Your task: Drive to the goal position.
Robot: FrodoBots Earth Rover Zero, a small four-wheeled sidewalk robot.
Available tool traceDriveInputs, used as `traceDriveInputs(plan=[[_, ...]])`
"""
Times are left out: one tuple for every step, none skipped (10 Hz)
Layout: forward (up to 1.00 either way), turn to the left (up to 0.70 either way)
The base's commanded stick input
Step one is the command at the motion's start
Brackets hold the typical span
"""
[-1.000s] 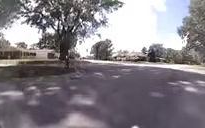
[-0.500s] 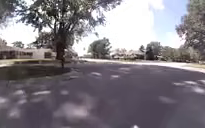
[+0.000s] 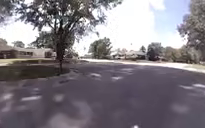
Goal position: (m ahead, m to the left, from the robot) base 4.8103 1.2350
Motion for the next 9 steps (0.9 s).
traceDriveInputs(plan=[[0.70,0.00],[0.70,0.00],[0.70,0.00],[0.70,0.00],[0.70,0.00],[0.70,0.00],[0.70,0.00],[0.70,0.00],[0.70,0.00]])
